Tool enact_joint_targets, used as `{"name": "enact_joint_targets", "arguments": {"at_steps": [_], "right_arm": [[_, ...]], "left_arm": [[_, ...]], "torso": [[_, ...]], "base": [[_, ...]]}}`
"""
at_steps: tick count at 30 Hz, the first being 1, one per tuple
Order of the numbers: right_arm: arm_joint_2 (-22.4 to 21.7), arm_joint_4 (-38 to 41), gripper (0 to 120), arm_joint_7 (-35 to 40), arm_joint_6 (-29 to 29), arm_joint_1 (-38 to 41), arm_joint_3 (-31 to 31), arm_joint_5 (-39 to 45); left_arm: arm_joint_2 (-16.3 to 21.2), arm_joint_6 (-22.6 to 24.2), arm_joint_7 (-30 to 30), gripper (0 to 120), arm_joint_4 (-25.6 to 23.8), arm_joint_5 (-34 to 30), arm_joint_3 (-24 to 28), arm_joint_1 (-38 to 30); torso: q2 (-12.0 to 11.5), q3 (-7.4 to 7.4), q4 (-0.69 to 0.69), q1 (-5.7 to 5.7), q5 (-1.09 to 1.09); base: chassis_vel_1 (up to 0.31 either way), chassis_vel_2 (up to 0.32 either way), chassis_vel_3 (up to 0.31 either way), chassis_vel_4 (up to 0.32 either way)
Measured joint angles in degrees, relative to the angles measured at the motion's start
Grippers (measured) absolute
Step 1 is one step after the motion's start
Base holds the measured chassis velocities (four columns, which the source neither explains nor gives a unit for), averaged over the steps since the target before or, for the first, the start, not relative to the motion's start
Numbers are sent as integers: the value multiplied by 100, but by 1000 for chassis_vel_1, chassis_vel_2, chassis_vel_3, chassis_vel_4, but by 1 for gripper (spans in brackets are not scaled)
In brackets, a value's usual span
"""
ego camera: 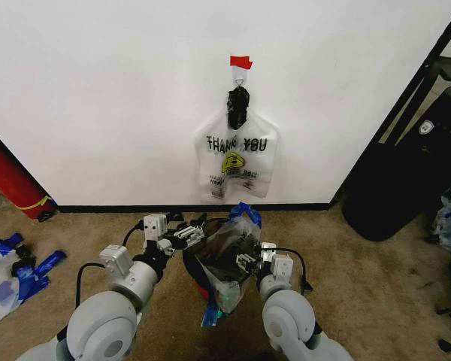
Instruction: Pick up the garbage bag from the wall and place it over the trash bin.
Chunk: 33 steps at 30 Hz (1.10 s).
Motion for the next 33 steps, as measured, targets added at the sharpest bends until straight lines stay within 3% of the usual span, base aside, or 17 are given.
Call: {"name": "enact_joint_targets", "arguments": {"at_steps": [3, 5, 22, 33], "right_arm": [[7, -14, 72, 23, -15, 9, 0, 38], [47, -50, 57, 152, -84, 60, -5, 215], [56, -33, 0, 456, -225, 116, -52, 465], [112, 51, 0, 399, -73, -3, -12, 440]], "left_arm": [[-3, 0, -9, 100, -1, -9, -2, -5], [-22, 4, -73, 100, -1, -62, 2, -50], [-56, 33, -272, 100, -42, -280, 28, -129], [-47, 148, -342, 100, -93, -433, 57, -180]], "torso": [[0, 0, 0, 0, 0], [0, 0, 0, 0, 0], [0, 0, 0, 0, 1], [0, 0, 1, 0, 0]], "base": [[0, 0, 0, 0], [0, 0, 0, 0], [0, 0, 0, 0], [0, 0, 0, 0]]}}
